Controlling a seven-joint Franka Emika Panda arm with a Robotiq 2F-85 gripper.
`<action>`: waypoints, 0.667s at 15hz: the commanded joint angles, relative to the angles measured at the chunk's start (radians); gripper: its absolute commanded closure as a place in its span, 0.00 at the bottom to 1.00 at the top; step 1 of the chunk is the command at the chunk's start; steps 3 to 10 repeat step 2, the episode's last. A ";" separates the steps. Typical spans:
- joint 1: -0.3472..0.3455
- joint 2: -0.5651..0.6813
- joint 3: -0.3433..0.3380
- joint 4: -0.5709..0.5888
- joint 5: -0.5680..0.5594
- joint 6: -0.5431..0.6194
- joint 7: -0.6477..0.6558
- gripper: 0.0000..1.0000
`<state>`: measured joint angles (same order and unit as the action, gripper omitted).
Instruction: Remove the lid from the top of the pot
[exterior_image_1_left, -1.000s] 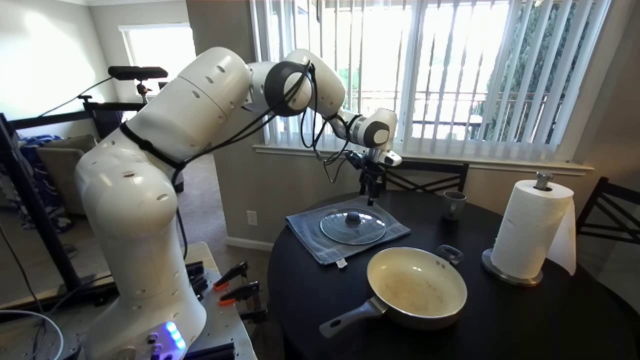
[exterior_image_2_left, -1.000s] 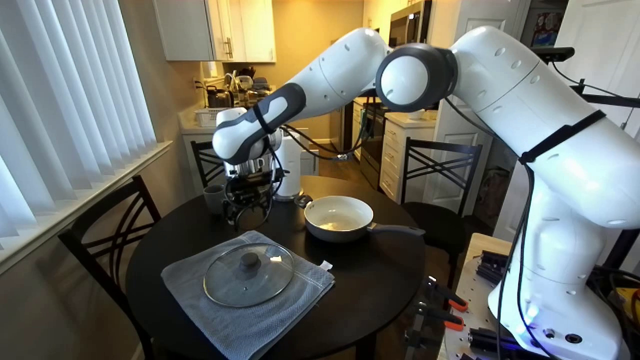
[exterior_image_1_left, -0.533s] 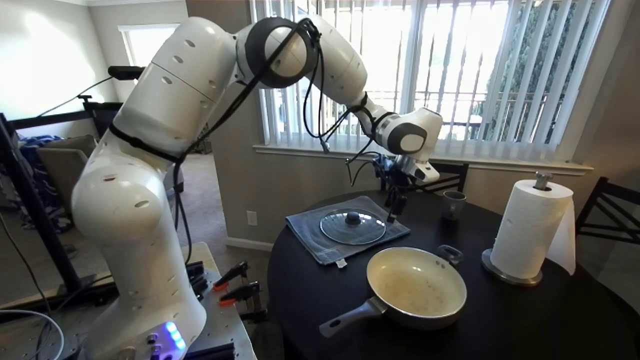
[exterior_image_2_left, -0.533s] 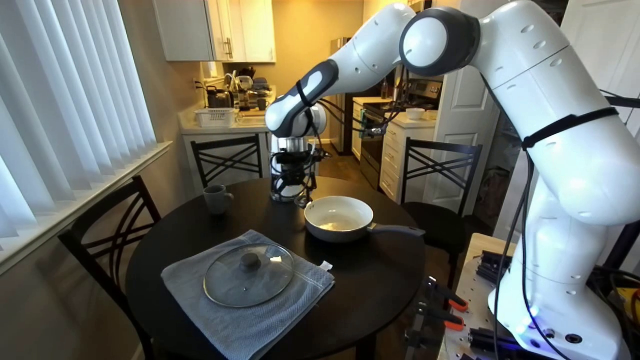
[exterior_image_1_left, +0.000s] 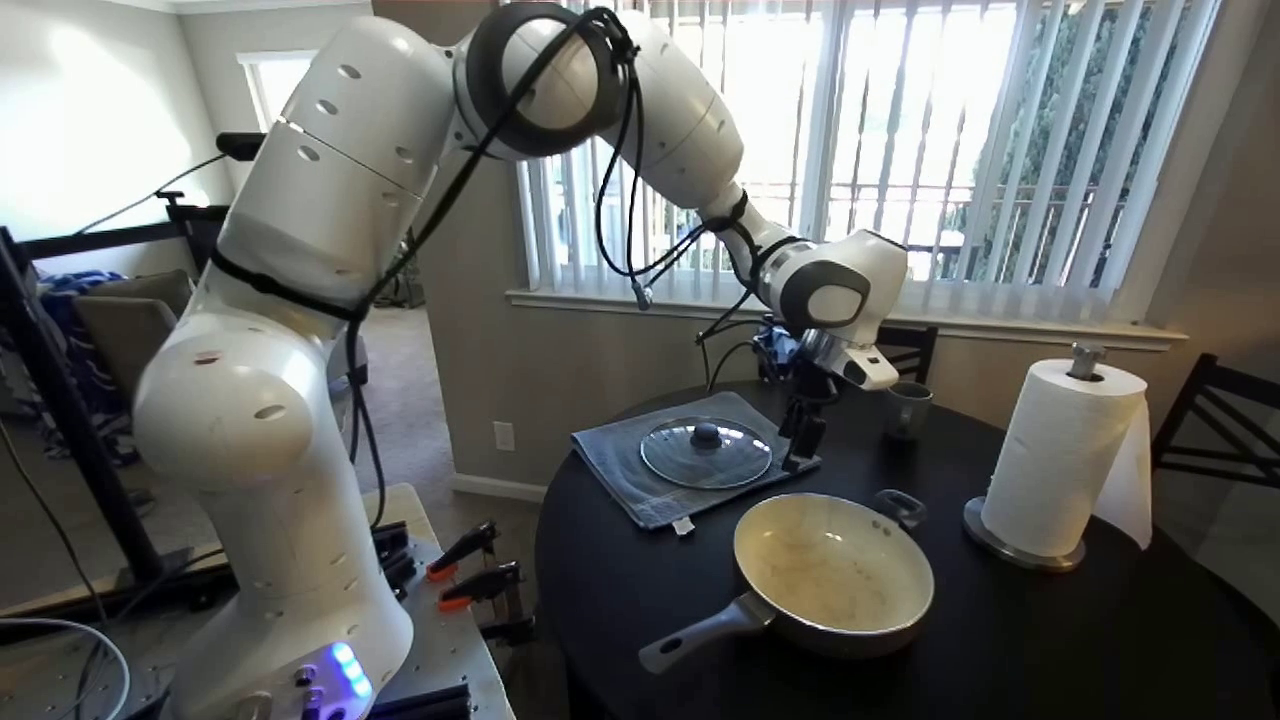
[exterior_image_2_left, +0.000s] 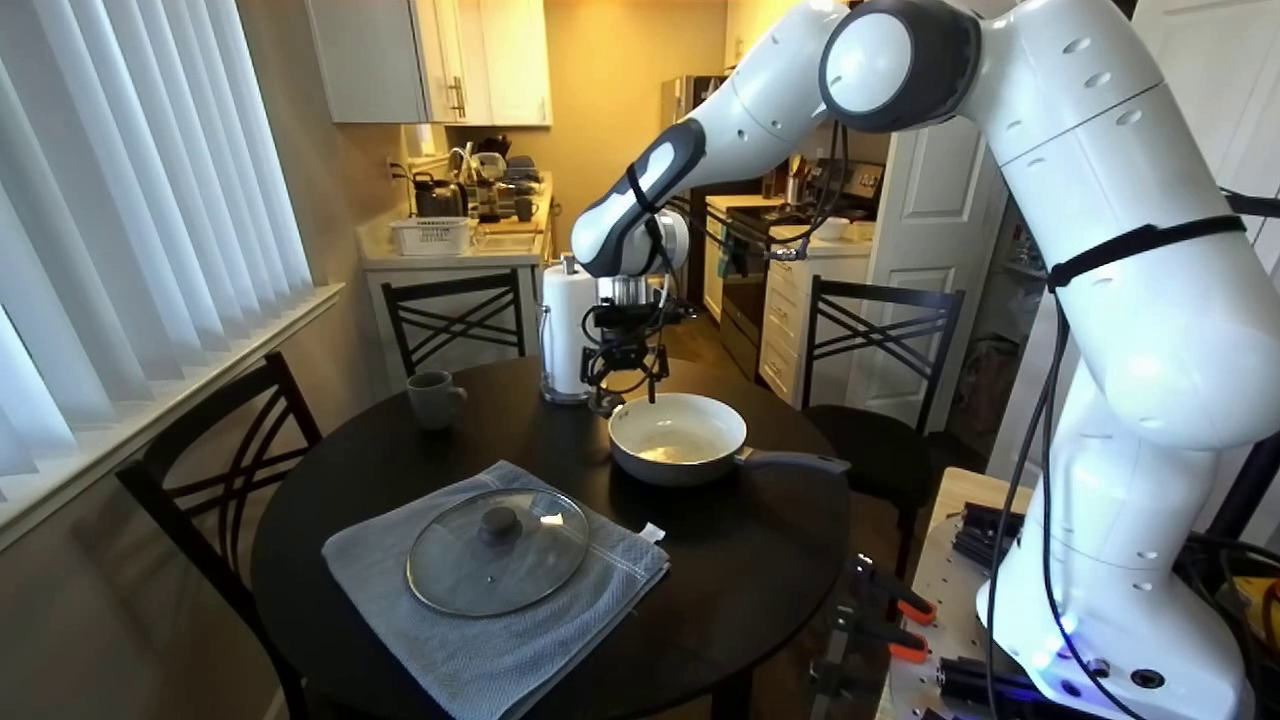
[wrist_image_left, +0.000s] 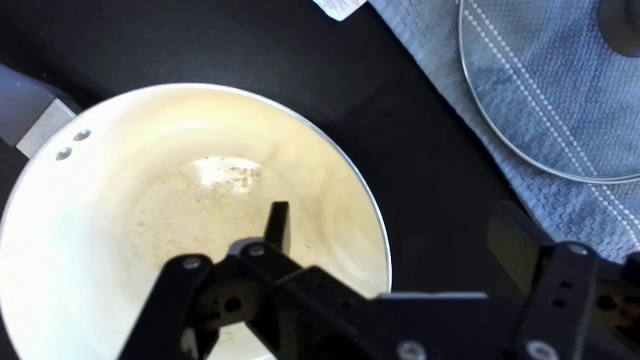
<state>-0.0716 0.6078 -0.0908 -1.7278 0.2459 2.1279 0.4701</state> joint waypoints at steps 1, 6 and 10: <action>0.007 0.001 -0.007 0.003 0.004 -0.003 -0.003 0.00; 0.007 0.001 -0.007 0.003 0.004 -0.003 -0.003 0.00; 0.007 0.001 -0.007 0.003 0.004 -0.003 -0.003 0.00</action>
